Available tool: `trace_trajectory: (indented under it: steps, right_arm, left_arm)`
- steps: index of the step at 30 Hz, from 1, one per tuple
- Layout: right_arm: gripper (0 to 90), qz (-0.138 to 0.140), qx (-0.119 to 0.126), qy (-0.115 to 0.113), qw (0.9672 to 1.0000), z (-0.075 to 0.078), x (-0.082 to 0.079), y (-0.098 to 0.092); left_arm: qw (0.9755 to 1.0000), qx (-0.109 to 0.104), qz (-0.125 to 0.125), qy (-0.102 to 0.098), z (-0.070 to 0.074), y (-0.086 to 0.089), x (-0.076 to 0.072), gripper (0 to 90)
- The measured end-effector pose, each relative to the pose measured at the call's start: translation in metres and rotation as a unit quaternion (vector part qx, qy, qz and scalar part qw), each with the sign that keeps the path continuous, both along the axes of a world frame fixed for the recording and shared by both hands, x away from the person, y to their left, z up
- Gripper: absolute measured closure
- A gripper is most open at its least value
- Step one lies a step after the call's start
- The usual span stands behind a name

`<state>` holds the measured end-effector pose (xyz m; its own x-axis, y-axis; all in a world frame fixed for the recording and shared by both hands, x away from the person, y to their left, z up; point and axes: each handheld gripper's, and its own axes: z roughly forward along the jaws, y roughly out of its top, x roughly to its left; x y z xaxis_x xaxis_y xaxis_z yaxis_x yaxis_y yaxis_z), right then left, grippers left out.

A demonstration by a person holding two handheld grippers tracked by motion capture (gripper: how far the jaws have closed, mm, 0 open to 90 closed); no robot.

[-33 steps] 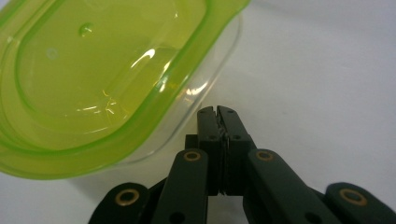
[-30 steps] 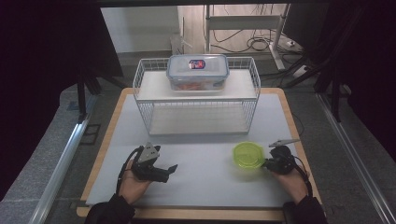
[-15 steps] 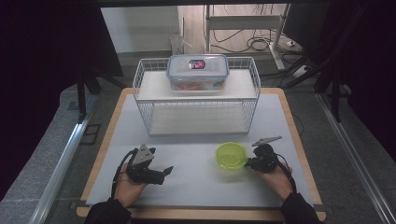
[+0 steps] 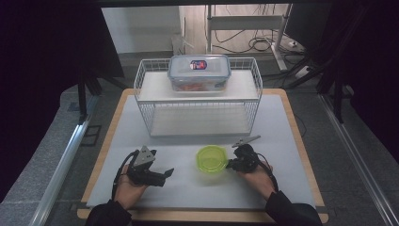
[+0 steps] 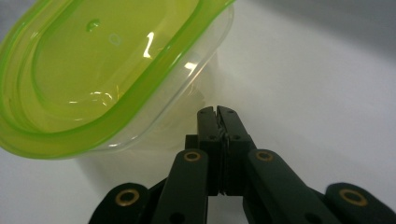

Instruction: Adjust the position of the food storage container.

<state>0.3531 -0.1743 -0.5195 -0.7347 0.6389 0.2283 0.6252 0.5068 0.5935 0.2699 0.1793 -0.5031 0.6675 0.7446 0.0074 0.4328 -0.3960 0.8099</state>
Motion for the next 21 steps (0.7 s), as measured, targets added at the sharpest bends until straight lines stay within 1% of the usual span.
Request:
trace_trajectory:
  steps: [5, 8, 10, 13, 15, 18, 21]
  right_arm:
    - [88.9, 0.012, 0.001, -0.001, 0.9999, -0.001, 0.000, 0.014]
    - [87.8, 0.022, -0.007, -0.010, 0.9997, -0.001, -0.002, 0.018]
    - [86.0, 0.017, -0.012, -0.018, 0.9996, 0.001, -0.002, 0.014]
    - [81.8, 0.000, -0.029, -0.046, 0.9985, 0.006, -0.001, 0.003]
    - [78.1, -0.012, -0.027, -0.056, 0.9980, 0.010, 0.000, -0.007]
    - [73.0, -0.016, -0.028, -0.074, 0.9967, 0.014, 0.000, -0.016]
    - [67.2, -0.020, -0.022, -0.088, 0.9957, 0.018, -0.003, -0.023]
  left_arm:
    - [1.0000, 0.003, -0.002, 0.002, 0.000, -0.001, 0.000, 5.9]
    - [1.0000, 0.006, -0.002, 0.002, -0.001, -0.001, 0.000, 5.8]
    - [1.0000, 0.004, -0.002, 0.002, -0.001, -0.001, -0.001, 5.9]
    - [0.9999, 0.012, -0.004, -0.001, -0.001, -0.002, -0.001, 6.0]
    - [0.9998, 0.018, -0.006, -0.003, -0.001, -0.002, -0.001, 6.1]
    - [0.9997, 0.023, -0.007, -0.004, -0.001, -0.004, -0.002, 6.1]
    - [0.9997, 0.024, -0.008, -0.002, -0.003, -0.005, -0.002, 6.1]
